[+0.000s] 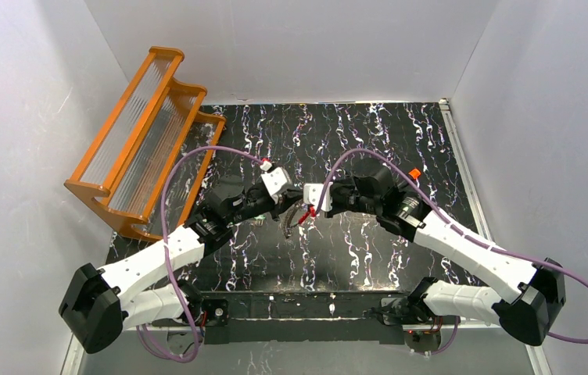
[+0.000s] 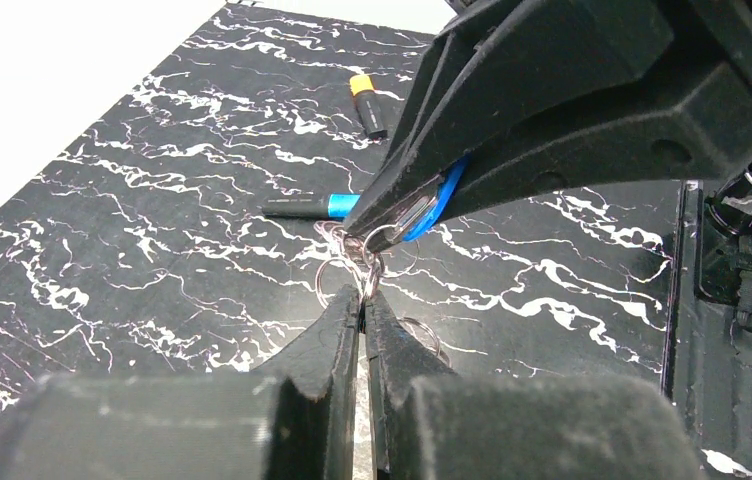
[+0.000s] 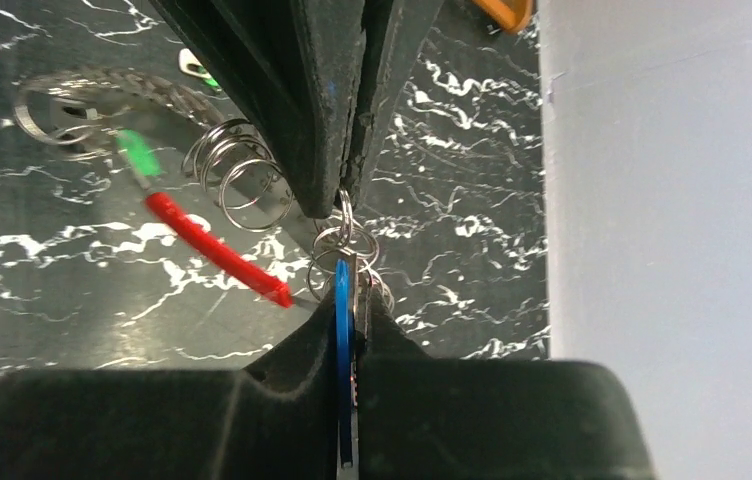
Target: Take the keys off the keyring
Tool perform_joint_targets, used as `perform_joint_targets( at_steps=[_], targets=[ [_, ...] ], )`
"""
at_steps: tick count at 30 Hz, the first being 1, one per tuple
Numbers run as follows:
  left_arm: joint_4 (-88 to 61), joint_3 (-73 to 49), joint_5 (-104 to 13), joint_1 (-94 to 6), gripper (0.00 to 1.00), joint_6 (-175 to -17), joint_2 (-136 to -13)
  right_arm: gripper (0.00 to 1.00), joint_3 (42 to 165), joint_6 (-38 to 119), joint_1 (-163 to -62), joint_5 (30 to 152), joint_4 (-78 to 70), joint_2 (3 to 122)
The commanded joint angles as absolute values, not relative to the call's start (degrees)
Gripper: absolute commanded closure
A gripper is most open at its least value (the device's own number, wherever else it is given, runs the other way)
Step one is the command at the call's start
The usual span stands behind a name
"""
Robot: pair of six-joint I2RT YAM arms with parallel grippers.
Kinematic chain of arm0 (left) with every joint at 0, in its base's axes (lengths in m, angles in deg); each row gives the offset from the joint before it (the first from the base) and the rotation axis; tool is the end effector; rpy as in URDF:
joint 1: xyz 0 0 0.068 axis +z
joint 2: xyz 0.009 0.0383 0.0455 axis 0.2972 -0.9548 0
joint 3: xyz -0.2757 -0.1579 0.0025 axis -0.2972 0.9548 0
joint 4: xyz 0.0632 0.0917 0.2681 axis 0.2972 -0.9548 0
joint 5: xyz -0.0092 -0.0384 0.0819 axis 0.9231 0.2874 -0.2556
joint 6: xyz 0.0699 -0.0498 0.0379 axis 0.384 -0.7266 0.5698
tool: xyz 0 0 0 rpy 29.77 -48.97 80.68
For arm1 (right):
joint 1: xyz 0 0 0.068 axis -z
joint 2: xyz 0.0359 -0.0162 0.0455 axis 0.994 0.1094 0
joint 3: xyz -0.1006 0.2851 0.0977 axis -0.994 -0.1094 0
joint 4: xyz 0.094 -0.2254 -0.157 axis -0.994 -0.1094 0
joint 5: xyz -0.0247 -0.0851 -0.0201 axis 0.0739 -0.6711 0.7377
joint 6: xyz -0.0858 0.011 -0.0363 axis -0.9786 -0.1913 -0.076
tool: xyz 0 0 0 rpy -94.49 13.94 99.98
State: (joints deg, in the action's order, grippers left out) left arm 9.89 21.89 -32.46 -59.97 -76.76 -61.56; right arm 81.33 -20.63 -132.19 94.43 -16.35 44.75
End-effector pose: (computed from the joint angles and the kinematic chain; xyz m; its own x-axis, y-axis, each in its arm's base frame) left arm 0.2022 -0.2285 0.3353 0.1458 0.0417 -0.9884 0.8878 0.4353 0.1493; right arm 0.1915 0.2403 0.3442 0.5456 -0.5877 -0.5974 -0.6998 0.0727 -0.7107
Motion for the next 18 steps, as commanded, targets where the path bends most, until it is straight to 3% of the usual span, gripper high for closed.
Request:
perform_joint_targets(
  at_steps=[1,6,18],
  targets=[
    [5.57,22.19,-40.67,-58.51,1.0,-74.07,-60.73,0.96,86.67,-8.7,-131.78,97.3,-24.14,43.97],
    [5.06,22.42,-41.72,-58.49,1.0,-73.27,-59.44,0.96,90.75,-1.66,-131.75,97.52,-28.01,46.75],
    [11.7,25.29,-34.53,-58.51,1.0,-77.32,-57.99,0.99,84.08,7.58,-131.27,100.1,-23.25,48.42]
  ],
)
